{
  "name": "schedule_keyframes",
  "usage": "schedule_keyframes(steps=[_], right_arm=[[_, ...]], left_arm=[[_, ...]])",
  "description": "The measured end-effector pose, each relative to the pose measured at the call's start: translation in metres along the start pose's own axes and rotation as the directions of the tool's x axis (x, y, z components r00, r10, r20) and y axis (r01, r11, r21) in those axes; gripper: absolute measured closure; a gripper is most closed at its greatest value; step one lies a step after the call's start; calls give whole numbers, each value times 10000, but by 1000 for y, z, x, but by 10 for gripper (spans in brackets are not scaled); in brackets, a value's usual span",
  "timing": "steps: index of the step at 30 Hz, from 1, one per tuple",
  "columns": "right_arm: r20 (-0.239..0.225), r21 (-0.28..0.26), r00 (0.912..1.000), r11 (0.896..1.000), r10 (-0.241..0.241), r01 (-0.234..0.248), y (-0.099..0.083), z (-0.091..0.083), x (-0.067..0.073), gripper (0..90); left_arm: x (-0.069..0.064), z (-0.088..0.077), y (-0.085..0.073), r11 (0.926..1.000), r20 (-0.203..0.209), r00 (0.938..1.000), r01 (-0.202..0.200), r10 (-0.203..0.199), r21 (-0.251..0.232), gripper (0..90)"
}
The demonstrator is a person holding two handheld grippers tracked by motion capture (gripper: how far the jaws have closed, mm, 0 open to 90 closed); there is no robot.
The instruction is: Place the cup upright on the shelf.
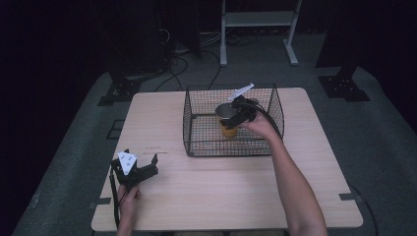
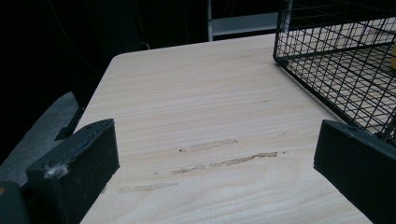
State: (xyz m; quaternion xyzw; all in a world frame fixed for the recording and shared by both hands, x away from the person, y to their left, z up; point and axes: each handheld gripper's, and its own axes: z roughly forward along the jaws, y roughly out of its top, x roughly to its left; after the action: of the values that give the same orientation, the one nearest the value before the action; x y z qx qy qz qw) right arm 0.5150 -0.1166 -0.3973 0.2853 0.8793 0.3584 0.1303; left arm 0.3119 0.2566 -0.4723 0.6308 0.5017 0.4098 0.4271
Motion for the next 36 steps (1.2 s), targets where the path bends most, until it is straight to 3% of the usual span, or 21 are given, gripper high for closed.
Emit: schedule_keyframes(steps=[22, 36], right_arm=[[314, -7, 9995, 10000, -69, 69, -6, 0, 1, 29], [430, -474, 9991, 9989, -39, 60, -3, -7, 3, 8]], left_arm=[[-1, 0, 0, 10000, 1, 10000, -30, 30, -9, 0], [-1, 0, 0, 10000, -17, 10000, -64, 64, -19, 0]])
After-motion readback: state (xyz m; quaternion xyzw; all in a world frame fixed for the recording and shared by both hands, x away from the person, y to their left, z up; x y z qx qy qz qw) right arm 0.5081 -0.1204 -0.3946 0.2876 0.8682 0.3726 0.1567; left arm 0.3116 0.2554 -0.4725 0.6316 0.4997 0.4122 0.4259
